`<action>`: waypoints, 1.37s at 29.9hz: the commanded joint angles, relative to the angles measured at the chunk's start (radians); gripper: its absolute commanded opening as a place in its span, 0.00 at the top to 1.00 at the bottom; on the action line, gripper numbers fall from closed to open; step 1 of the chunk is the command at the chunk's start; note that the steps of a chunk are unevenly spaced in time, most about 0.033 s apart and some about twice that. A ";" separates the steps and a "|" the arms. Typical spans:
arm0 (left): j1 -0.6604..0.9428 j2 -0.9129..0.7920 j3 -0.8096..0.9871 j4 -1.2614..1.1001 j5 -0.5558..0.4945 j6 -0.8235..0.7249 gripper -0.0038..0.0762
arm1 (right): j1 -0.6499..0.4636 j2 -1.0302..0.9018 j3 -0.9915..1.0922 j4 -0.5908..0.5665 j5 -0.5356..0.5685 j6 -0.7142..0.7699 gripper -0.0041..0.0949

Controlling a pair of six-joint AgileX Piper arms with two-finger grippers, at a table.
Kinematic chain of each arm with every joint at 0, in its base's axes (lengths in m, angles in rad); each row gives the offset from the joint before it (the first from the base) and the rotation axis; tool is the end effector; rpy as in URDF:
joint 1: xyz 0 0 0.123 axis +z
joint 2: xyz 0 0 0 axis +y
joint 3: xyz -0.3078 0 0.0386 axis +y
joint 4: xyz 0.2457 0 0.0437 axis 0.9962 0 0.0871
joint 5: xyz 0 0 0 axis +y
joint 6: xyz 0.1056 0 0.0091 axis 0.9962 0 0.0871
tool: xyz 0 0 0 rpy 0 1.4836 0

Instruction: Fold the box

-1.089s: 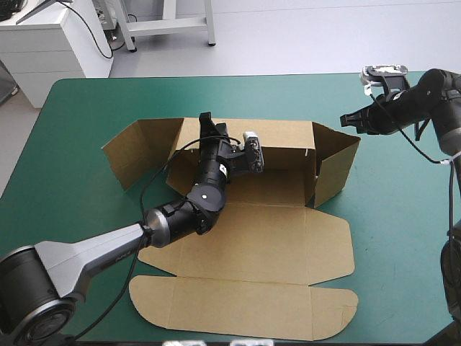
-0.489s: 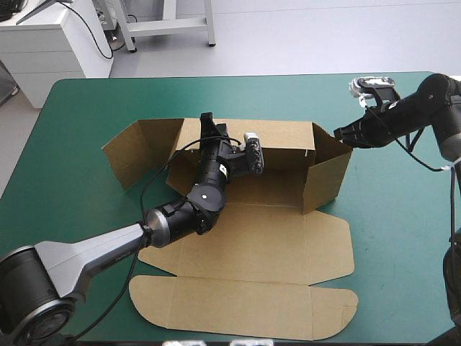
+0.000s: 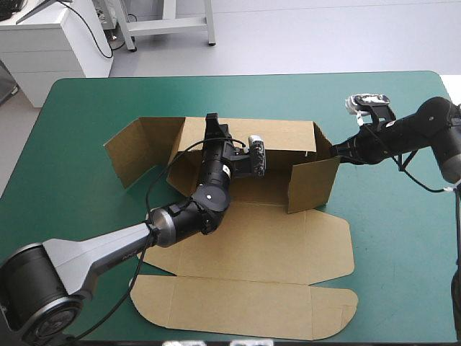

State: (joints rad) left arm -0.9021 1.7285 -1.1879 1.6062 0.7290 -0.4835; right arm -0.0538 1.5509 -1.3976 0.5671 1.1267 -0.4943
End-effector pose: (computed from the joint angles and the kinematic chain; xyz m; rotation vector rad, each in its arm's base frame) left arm 0.2983 -0.2635 0.2996 1.3876 1.4127 0.8724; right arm 0.3242 0.0341 0.3536 -0.3740 2.5515 0.5776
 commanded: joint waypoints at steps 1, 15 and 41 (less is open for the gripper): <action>-0.007 0.003 -0.005 -0.093 0.048 -0.015 0.96 | -0.006 -0.054 0.028 0.086 -0.064 -0.051 0.98; -0.007 0.008 -0.005 -0.043 0.050 -0.024 0.96 | -0.006 -0.199 0.340 0.327 -0.299 -0.439 0.97; -0.009 0.008 -0.060 -0.006 0.045 -0.074 0.96 | 0.082 -0.162 0.453 0.574 -0.412 -1.039 0.39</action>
State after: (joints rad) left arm -0.9101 1.7626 -1.2158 1.6533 0.7706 -0.5219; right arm 0.0005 1.3833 -0.9180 1.0368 0.7303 -1.4759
